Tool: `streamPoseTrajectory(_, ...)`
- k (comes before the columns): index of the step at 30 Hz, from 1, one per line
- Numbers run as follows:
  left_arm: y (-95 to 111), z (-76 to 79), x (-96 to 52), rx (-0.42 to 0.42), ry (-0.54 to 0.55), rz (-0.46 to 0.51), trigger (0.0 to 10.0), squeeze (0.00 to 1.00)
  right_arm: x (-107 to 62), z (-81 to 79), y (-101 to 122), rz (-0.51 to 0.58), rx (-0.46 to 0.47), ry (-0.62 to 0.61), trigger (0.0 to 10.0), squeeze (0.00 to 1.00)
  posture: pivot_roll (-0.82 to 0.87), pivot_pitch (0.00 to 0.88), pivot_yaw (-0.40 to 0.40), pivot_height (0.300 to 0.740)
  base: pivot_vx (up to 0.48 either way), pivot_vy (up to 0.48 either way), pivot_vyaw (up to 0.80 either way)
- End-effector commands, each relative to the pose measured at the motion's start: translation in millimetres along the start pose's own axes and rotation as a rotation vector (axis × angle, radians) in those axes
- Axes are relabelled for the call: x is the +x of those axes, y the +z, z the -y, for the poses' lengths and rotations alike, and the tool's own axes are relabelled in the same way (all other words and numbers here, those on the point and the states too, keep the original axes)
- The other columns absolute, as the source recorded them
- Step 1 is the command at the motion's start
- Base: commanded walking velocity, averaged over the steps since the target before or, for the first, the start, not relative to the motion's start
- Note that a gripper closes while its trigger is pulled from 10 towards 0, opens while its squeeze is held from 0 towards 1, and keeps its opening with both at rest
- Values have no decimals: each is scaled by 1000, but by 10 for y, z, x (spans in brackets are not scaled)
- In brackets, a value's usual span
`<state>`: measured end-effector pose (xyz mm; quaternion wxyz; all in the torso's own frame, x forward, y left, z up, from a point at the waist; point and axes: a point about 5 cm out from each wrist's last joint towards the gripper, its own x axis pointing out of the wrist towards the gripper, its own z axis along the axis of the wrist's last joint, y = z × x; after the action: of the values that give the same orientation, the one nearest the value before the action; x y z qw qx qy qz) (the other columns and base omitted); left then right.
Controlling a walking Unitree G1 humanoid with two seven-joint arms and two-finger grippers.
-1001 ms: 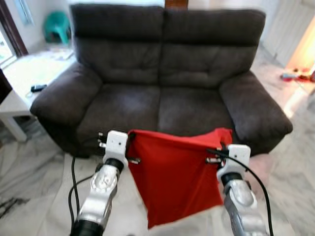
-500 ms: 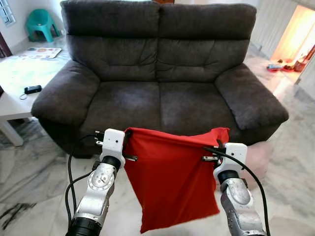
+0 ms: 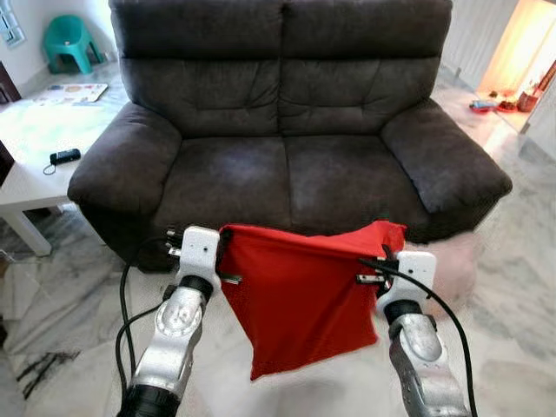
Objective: Move the pillow to the sofa from floor
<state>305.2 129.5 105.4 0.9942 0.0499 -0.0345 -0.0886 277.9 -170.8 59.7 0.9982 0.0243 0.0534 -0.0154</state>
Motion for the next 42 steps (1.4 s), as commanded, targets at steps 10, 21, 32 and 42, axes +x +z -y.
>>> streamPoseTrajectory(10,63,-219,2,9,100,24,10000,0,59,137,284,124,9,-54,10000,0,-18,0,-34,736,0,207,0)
streamPoseTrajectory(21,62,-209,0,8,100,24,10000,0,67,129,293,126,9,-49,10000,0,-18,0,-37,736,0,171,0)
streamPoseTrajectory(32,59,-213,-2,9,100,23,10000,0,66,123,292,125,14,-47,10000,0,-18,0,-35,736,0,255,0)
streamPoseTrajectory(42,54,-215,-4,10,99,22,10000,0,73,123,303,127,16,-45,10000,0,-19,0,-35,736,0,392,0)
